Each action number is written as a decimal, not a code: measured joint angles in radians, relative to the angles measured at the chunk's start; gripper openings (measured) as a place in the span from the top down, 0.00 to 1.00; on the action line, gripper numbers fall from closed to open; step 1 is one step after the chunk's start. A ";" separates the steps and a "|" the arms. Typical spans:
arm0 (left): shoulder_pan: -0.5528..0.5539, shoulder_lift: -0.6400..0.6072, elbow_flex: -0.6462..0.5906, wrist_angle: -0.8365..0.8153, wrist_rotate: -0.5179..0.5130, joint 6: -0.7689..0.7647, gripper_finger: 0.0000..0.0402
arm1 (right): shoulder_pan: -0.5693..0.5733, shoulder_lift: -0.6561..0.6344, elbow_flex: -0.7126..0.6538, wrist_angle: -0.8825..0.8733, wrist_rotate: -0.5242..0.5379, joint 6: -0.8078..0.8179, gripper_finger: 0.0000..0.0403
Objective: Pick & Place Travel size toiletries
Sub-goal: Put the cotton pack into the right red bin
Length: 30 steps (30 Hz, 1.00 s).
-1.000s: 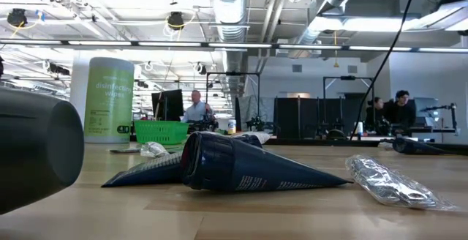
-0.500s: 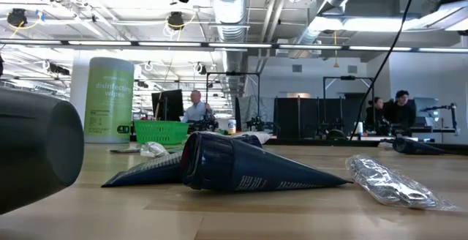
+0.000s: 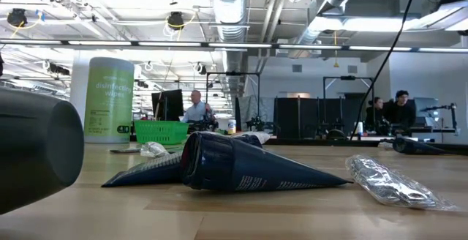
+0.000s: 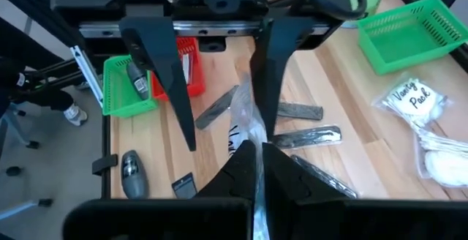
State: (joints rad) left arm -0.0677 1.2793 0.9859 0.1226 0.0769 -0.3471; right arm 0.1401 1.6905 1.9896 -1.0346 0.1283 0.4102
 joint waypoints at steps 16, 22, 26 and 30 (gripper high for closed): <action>0.002 -0.001 0.000 -0.026 0.072 -0.126 0.96 | -0.029 -0.007 -0.001 0.021 -0.017 -0.023 0.86; -0.002 -0.001 0.000 -0.109 0.114 -0.155 0.98 | -0.045 -0.011 0.047 -0.004 -0.093 -0.025 0.74; -0.005 -0.001 0.000 -0.124 0.150 -0.158 0.98 | -0.044 0.001 0.051 -0.007 -0.180 -0.024 0.65; -0.015 -0.001 0.000 -0.131 0.167 -0.161 0.98 | -0.043 0.033 0.050 -0.048 -0.217 -0.017 0.54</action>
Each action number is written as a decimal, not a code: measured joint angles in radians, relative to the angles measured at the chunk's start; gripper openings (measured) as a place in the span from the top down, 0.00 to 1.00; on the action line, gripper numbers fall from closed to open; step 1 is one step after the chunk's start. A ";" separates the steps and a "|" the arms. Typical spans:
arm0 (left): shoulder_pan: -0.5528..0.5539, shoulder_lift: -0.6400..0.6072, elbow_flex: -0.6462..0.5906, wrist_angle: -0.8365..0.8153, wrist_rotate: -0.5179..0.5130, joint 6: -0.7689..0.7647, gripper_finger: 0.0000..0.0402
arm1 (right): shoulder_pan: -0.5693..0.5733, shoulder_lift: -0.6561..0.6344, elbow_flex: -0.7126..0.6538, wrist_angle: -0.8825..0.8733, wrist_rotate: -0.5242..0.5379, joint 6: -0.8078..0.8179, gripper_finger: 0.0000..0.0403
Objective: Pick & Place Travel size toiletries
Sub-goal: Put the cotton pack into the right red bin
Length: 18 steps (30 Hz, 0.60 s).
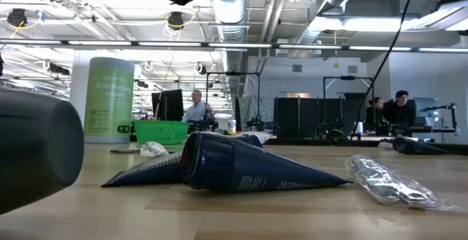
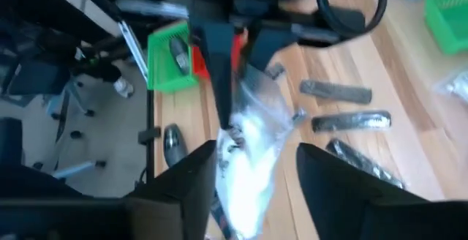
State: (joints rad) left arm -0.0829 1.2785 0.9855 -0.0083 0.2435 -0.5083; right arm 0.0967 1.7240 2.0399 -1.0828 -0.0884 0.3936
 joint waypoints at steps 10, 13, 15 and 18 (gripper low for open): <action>-0.052 0.057 0.002 -0.019 0.079 -0.032 0.98 | -0.008 0.031 0.000 0.003 -0.057 0.026 0.37; -0.070 0.105 0.000 -0.019 0.079 -0.050 0.98 | -0.007 0.033 0.000 0.015 -0.090 0.026 0.37; -0.076 0.135 0.000 -0.006 0.079 -0.051 0.98 | -0.007 0.033 0.000 0.012 -0.098 0.026 0.37; -0.081 0.170 -0.001 0.046 0.079 -0.057 0.98 | -0.007 0.053 0.002 0.009 -0.098 0.027 0.37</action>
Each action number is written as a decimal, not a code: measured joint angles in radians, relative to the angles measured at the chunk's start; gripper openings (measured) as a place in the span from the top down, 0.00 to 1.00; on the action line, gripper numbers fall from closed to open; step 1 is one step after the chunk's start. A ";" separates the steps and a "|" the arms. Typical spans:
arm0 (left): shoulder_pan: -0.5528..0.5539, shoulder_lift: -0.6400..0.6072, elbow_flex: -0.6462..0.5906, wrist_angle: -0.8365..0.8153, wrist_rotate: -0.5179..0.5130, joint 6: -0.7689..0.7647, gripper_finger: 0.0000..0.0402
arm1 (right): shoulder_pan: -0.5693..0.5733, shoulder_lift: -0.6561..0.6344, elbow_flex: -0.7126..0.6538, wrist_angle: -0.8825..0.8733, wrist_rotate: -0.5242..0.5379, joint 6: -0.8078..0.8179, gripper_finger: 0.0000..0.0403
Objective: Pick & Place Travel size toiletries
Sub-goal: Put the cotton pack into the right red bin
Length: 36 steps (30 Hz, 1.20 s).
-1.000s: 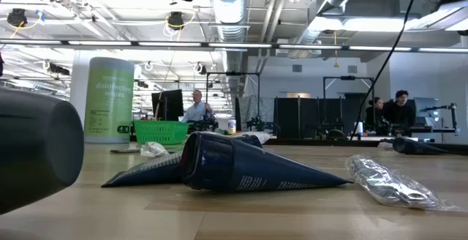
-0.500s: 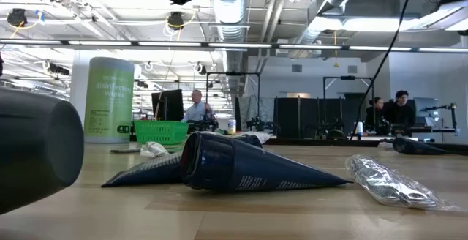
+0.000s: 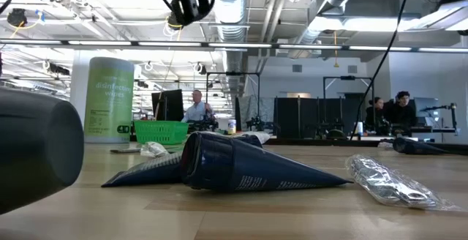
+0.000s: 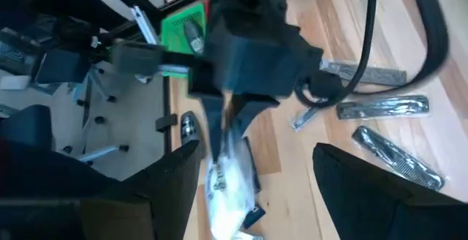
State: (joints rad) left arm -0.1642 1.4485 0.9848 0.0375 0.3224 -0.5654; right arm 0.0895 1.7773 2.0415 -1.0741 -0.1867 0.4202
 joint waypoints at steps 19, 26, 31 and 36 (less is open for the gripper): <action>-0.004 0.011 0.001 0.099 -0.002 -0.016 0.99 | 0.031 0.094 -0.002 -0.042 -0.106 -0.011 0.37; -0.004 0.011 0.001 0.099 -0.002 -0.016 0.99 | 0.018 0.094 -0.002 -0.049 -0.156 -0.011 0.46; -0.004 0.011 0.001 0.100 -0.003 -0.016 0.99 | 0.012 0.094 -0.002 -0.049 -0.157 -0.011 0.57; -0.004 0.011 0.001 0.101 -0.003 -0.016 0.99 | 0.011 0.094 -0.002 -0.048 -0.156 -0.018 0.70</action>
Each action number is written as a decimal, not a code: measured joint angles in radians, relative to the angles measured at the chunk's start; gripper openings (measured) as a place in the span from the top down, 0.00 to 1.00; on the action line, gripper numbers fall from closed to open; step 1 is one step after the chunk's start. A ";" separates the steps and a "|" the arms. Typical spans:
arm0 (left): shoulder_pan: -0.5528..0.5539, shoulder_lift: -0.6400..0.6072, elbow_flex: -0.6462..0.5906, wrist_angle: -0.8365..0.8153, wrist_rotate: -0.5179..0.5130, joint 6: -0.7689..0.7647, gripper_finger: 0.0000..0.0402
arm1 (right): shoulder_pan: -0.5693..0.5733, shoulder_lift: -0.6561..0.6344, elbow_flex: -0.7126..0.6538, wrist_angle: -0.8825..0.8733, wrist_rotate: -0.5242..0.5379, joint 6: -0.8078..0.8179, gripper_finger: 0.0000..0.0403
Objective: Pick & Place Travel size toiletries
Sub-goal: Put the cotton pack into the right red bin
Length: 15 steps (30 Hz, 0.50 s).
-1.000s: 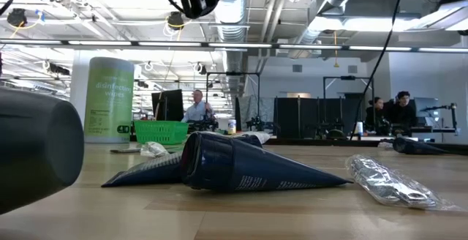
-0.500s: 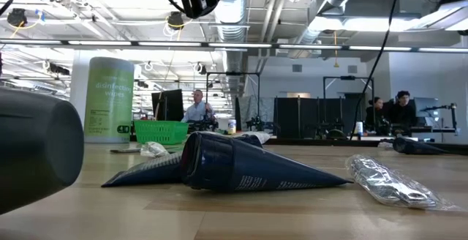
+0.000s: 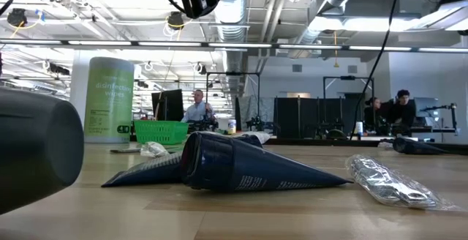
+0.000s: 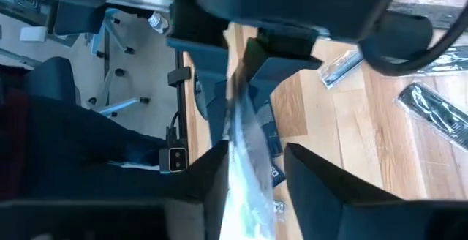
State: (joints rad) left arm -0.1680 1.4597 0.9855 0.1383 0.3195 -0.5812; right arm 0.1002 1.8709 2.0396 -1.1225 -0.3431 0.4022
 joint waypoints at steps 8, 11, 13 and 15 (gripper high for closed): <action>0.006 0.000 0.000 0.003 0.000 0.000 0.99 | 0.001 0.000 0.000 -0.003 -0.010 -0.013 0.69; 0.006 0.000 0.000 0.005 0.000 0.000 0.99 | 0.000 0.000 0.000 -0.004 -0.023 -0.017 0.63; 0.006 0.000 0.000 0.006 0.000 0.000 0.99 | 0.001 0.000 0.000 -0.004 -0.025 -0.019 0.59; 0.009 0.000 0.000 0.007 0.000 0.000 0.99 | 0.001 0.000 0.000 -0.004 -0.026 -0.020 0.57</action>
State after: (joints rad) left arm -0.1595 1.4597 0.9855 0.1451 0.3191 -0.5812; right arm 0.1013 1.8706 2.0396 -1.1267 -0.3695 0.3824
